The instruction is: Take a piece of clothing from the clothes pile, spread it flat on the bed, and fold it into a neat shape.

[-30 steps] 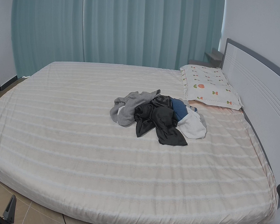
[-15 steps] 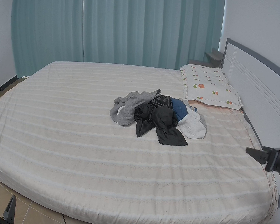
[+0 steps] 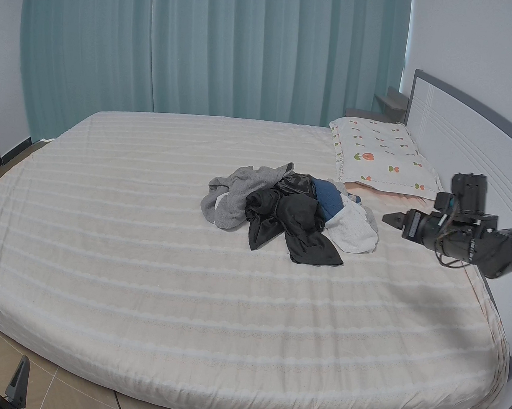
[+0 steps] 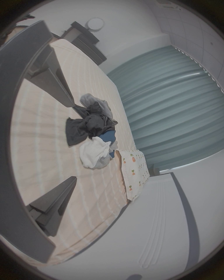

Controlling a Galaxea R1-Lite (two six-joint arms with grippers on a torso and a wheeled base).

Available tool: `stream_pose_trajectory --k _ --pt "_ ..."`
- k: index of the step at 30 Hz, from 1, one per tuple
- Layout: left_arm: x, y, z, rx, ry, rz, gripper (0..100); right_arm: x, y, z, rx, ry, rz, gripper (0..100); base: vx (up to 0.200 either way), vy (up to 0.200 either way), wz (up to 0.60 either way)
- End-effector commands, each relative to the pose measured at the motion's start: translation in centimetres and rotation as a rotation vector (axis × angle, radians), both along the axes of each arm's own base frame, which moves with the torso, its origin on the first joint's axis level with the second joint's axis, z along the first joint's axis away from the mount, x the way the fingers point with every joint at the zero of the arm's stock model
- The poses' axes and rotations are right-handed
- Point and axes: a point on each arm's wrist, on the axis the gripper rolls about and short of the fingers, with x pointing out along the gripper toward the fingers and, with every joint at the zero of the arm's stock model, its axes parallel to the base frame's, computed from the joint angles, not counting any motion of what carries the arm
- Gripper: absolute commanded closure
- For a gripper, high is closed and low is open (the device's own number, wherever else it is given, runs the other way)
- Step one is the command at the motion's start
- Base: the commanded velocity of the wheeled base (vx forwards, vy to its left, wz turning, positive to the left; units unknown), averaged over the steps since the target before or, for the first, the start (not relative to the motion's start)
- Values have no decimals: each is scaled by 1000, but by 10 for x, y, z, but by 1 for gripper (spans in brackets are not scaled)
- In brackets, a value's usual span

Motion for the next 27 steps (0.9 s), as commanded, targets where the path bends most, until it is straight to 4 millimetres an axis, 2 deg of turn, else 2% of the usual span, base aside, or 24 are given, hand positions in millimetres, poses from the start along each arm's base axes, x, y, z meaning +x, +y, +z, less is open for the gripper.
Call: stream_pose_trajectory --k 1,4,13,23,27 --pt "0 0 -5 0 -2 0 0 104 48 -124 63 104 -107 0 0 0 0" --pt "0 0 -5 0 -2 0 0 110 55 -133 62 118 -100 0 0 0 0" --pt "0 0 -5 0 -2 0 0 121 76 -141 76 104 -95 0 0 0 0" --pt "0 0 -5 0 -2 0 0 131 79 -143 76 64 -122 0 0 0 0" --pt "0 0 -5 0 -2 0 0 132 80 -153 70 78 -123 0 0 0 0"
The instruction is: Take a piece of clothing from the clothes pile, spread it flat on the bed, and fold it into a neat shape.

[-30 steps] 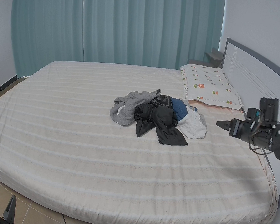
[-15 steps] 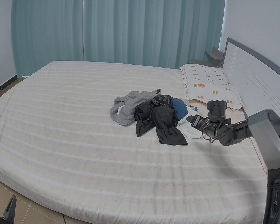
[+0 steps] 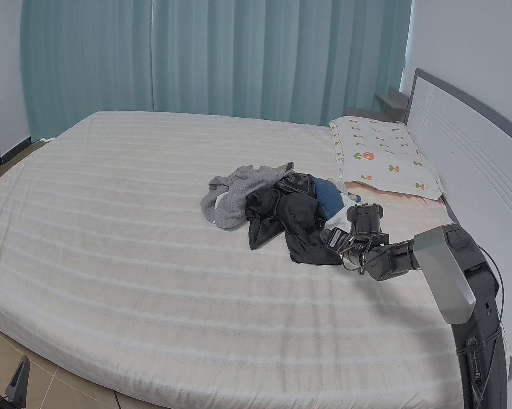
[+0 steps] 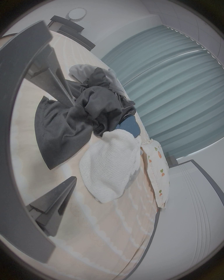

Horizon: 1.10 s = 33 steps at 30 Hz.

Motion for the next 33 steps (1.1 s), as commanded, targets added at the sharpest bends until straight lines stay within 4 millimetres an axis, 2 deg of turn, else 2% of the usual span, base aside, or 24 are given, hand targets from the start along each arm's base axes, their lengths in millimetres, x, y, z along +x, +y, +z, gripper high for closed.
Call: stream_pose_trajectory --k 1,10,15,17,22,26,27,33 --pt "0 0 -5 0 -2 0 0 2 2 -12 -4 13 2 0 0 0 0" --pt "0 0 -5 0 -2 0 0 5 2 -34 -11 38 1 0 0 0 0" --pt "0 0 -5 0 -2 0 0 8 10 -47 -10 36 15 0 0 0 0" --pt "0 0 -5 0 0 0 0 8 11 -47 -10 36 15 0 0 0 0" --pt "0 0 -5 0 -2 0 0 10 27 -46 0 4 42 0 0 0 0" --pt "0 0 -5 0 -2 0 0 11 29 -46 4 -6 43 0 0 0 0" --pt "0 0 -5 0 -2 0 0 11 29 -50 2 0 43 100 0 0 0" --pt "0 0 -5 0 -2 0 0 10 32 -52 5 -3 48 100 0 0 0"
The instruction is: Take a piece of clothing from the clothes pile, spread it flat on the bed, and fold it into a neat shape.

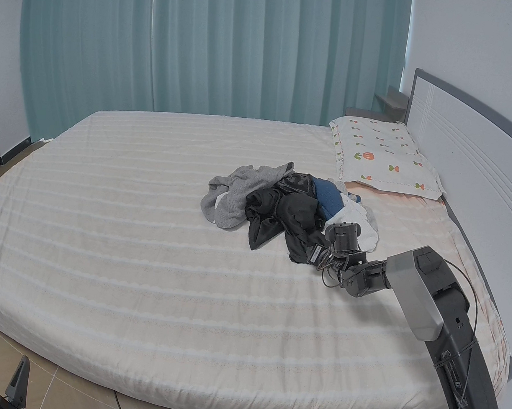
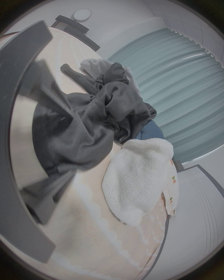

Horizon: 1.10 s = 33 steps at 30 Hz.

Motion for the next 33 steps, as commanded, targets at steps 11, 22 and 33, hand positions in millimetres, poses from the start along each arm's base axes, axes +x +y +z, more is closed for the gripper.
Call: stream_pose_trajectory --k 11,22,33 --pt "0 0 -5 0 -2 0 0 2 -3 25 80 -28 -38 100 0 0 0" --pt "0 0 -5 0 -2 0 0 -55 -23 77 262 82 49 100 0 0 0" --pt "0 0 -5 0 -2 0 0 -169 -63 97 353 24 194 100 0 0 0"
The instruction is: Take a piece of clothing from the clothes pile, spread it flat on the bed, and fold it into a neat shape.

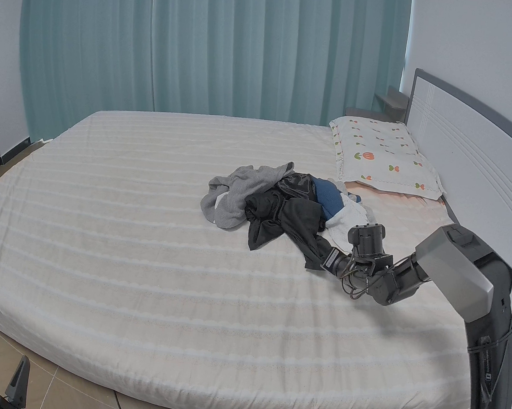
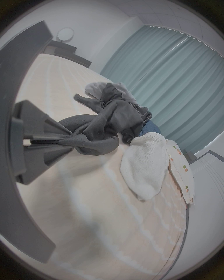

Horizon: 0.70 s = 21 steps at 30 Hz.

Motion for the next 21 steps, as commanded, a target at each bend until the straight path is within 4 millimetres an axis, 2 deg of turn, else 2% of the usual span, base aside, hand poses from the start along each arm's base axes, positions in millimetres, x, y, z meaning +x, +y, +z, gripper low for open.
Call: stream_pose_trajectory --k 1,2,3,7,8,10,15,16,17,21 --pt "0 0 -5 0 -2 0 0 -119 -39 62 139 -106 142 100 0 0 0" --pt "0 0 -5 0 -2 0 0 -121 -39 62 139 -106 143 100 0 0 0" --pt "0 0 -5 0 0 0 0 -139 -45 68 152 -122 162 100 0 0 0" --pt "0 0 -5 0 -2 0 0 -176 -48 93 176 -194 205 100 0 0 0" --pt "0 0 -5 0 -2 0 0 -179 -48 96 179 -203 208 100 0 0 0" --pt "0 0 -5 0 -2 0 0 -200 -46 122 206 -284 247 100 0 0 0" --pt "0 0 -5 0 -2 0 0 -231 -51 181 271 -498 292 100 0 0 0" --pt "0 0 -5 0 -2 0 0 -231 -51 181 271 -498 292 100 0 0 0" --pt "0 0 -5 0 -2 0 0 -240 -52 203 294 -570 314 100 0 0 0" --pt "0 0 -5 0 -2 0 0 -250 -47 227 309 -590 350 100 0 0 0"
